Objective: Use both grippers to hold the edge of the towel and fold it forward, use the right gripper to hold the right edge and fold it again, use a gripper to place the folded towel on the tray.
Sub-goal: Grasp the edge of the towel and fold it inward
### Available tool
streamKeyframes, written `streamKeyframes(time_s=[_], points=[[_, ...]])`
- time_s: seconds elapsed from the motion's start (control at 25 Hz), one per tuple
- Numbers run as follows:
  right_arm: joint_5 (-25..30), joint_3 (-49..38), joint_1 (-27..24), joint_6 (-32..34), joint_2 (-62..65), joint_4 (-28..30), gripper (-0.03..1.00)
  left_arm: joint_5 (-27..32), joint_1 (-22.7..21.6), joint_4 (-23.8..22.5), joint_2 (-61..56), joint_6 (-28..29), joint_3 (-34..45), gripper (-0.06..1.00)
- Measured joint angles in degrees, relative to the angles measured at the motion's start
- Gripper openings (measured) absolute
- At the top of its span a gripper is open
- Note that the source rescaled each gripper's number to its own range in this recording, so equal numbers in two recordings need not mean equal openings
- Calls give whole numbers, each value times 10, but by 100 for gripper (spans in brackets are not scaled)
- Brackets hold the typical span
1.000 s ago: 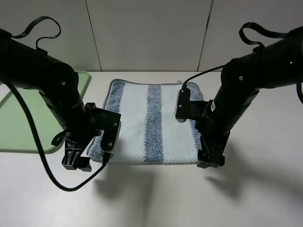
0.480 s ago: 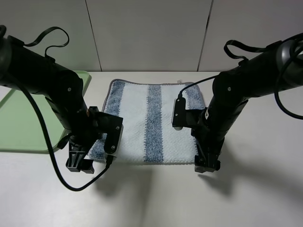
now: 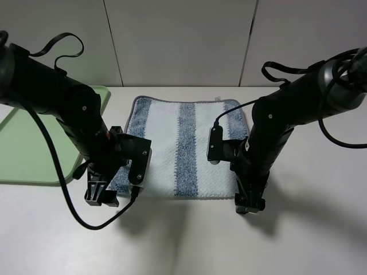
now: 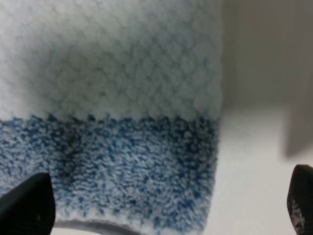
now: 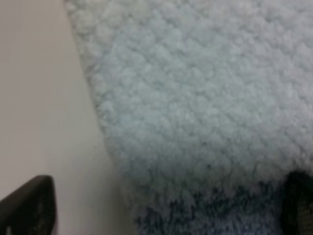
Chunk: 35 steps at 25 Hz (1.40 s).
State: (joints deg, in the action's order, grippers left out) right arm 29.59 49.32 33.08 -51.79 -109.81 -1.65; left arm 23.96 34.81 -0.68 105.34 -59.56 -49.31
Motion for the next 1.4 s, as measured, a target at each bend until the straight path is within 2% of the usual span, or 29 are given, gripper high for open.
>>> streamKeyframes(time_s=[0.48, 0.84, 0.88, 1.0, 1.2, 1.4], points=[[-1, 1, 0, 0, -3, 1, 100, -19, 0, 2, 49, -16, -2, 90], [-2, 1, 0, 0, -3, 1, 100, -30, 0, 7, 50, -16, -4, 69], [-3, 1, 0, 0, -3, 2, 97, -31, 0, 7, 50, -17, -4, 66], [-6, 1, 0, 0, -4, 2, 81, -36, 0, 7, 50, -17, -4, 56], [-18, 1, 0, 0, -4, 3, 41, -42, 0, 4, 52, -17, -4, 35], [-23, 2, 0, 0, -4, 7, 3, -53, 0, 0, 54, -17, -4, 5]])
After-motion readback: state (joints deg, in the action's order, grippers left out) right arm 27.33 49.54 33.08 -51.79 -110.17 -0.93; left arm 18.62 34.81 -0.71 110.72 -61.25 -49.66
